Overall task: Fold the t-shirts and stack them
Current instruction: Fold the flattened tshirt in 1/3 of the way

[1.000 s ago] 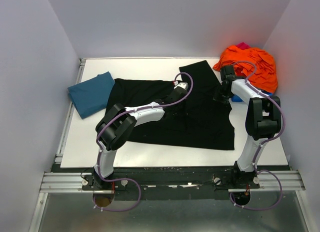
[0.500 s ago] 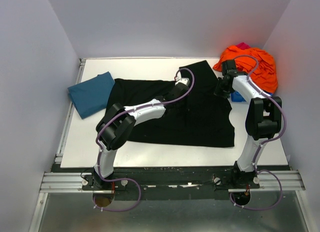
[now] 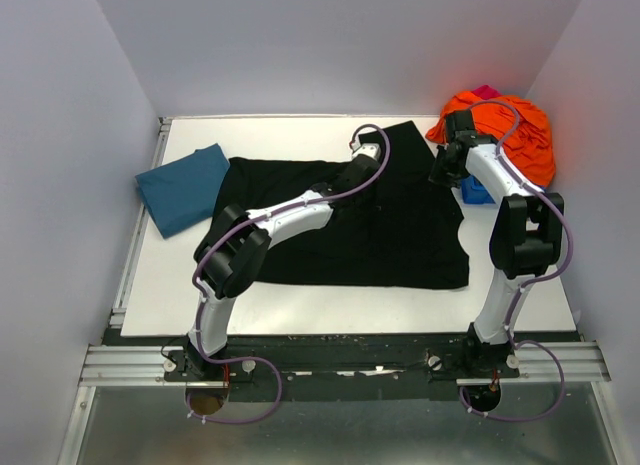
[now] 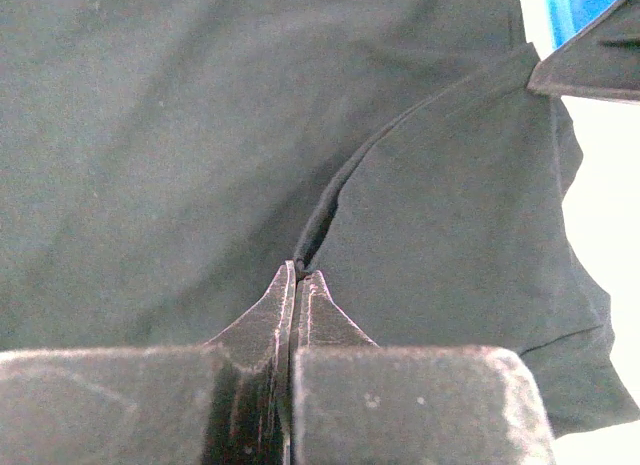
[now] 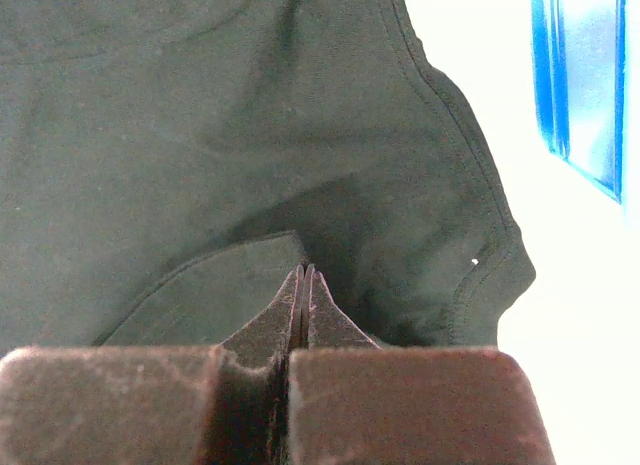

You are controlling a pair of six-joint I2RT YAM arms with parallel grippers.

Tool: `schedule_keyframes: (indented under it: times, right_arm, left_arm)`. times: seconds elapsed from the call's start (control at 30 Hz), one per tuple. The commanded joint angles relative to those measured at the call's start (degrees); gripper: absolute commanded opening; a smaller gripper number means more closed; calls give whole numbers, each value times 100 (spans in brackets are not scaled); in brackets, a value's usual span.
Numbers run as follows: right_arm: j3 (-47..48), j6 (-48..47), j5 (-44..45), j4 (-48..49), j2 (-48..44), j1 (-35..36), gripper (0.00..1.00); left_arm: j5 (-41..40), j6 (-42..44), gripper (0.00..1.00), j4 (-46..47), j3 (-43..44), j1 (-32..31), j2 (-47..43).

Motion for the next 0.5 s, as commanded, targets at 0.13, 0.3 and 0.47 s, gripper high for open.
schedule_keyframes:
  times: [0.13,0.3,0.47]
  right_arm:
    - [211,-114,255,-164,148,19,1]
    - [282,-96,229,-120,218,19,1]
    - [405,-53,255,-85,367,19,9]
  left_arm:
    - [-333,196,0,-150,438,5,91]
    - [-315,205,0,-228,613,5,319]
    - [-306,135,0,-316,737,23,574]
